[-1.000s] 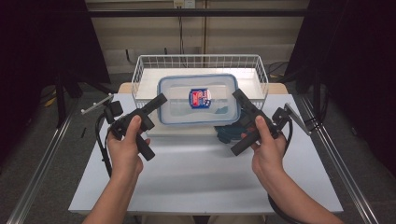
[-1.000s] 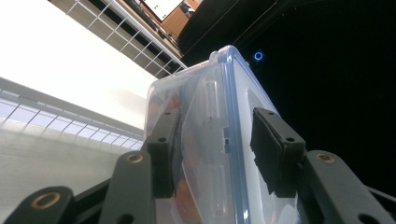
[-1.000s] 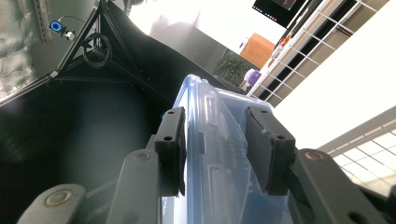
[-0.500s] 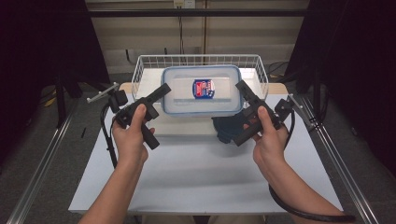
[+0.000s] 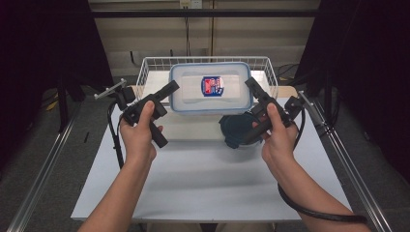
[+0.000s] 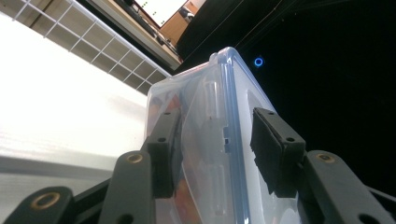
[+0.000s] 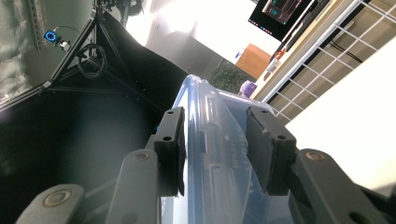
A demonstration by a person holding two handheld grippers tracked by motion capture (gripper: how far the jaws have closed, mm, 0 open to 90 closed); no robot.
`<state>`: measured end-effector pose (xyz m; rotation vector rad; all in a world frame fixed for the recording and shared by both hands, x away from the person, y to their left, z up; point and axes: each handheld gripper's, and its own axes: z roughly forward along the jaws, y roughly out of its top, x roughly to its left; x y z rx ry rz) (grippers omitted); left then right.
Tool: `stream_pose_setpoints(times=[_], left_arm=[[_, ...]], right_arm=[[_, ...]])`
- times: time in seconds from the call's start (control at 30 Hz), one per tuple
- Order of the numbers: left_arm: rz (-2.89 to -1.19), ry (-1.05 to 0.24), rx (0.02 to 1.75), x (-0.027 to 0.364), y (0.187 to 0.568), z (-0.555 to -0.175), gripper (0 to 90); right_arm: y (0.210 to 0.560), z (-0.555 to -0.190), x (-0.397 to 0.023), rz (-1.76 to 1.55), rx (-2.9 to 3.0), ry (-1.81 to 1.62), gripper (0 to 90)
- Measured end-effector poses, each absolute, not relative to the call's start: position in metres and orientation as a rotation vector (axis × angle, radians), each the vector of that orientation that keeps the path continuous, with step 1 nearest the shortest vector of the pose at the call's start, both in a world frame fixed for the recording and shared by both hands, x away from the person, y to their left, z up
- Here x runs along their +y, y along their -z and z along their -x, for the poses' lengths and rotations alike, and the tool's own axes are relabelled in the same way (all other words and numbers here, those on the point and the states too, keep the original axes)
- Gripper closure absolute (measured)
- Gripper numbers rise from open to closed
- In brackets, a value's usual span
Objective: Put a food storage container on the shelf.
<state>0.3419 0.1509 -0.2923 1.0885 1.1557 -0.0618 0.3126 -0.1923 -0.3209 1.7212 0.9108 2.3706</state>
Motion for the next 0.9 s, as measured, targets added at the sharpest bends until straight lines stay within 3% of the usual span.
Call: stream_pose_setpoints(times=[0.9], left_arm=[[-1.064,0.098,1.181,0.143,0.285,-0.381,54.6]], right_arm=[[0.313,-0.341,-0.193,-1.735,0.839,-2.336,59.1]])
